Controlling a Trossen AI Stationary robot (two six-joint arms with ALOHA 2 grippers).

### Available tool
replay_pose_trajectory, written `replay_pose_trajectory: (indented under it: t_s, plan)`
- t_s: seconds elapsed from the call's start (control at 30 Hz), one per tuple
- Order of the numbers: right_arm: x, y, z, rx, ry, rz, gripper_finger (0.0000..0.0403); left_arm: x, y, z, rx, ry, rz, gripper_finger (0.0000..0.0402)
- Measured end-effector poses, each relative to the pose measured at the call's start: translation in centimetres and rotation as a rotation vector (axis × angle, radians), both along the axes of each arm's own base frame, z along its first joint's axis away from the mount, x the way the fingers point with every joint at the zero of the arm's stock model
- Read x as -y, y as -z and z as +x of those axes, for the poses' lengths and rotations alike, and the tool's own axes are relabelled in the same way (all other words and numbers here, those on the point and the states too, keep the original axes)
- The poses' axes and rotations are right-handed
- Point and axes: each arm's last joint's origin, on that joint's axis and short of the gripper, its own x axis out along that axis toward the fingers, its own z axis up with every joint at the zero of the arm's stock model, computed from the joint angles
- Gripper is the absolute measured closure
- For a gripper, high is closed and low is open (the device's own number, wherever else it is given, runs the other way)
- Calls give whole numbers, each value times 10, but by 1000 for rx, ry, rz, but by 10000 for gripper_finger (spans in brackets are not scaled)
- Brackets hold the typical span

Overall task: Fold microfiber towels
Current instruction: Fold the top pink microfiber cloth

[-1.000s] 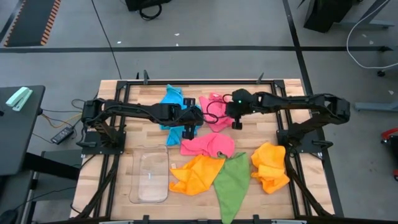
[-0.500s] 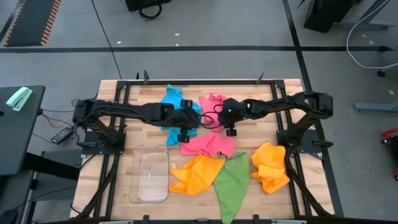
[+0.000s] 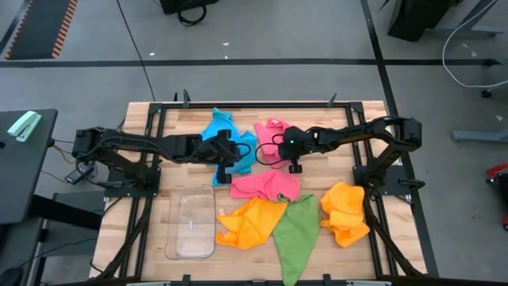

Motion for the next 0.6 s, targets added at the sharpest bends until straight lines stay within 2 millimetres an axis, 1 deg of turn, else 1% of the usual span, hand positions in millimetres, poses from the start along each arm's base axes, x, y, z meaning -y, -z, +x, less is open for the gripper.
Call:
replay_pose_trajectory:
  t_s: [0.13,0.2,0.27,0.43,0.53,0.6]
  plan:
    - [0,-17,-7,22,39,-65,398,0,1,-11,16,-10,-10,380]
    - [0,-30,-12,41,64,-110,398,0,0,-15,30,-10,-10,375]
    - [0,-45,-21,62,91,-151,398,0,2,-20,22,-10,-10,377]
    - [-3,-81,-43,147,120,-203,398,0,-2,-22,44,-9,-10,393]
    - [-1,-92,-58,153,213,-215,398,1,-3,-22,49,-8,-9,394]
    - [0,-96,-68,136,279,-196,398,1,-3,-22,48,-8,-10,386]
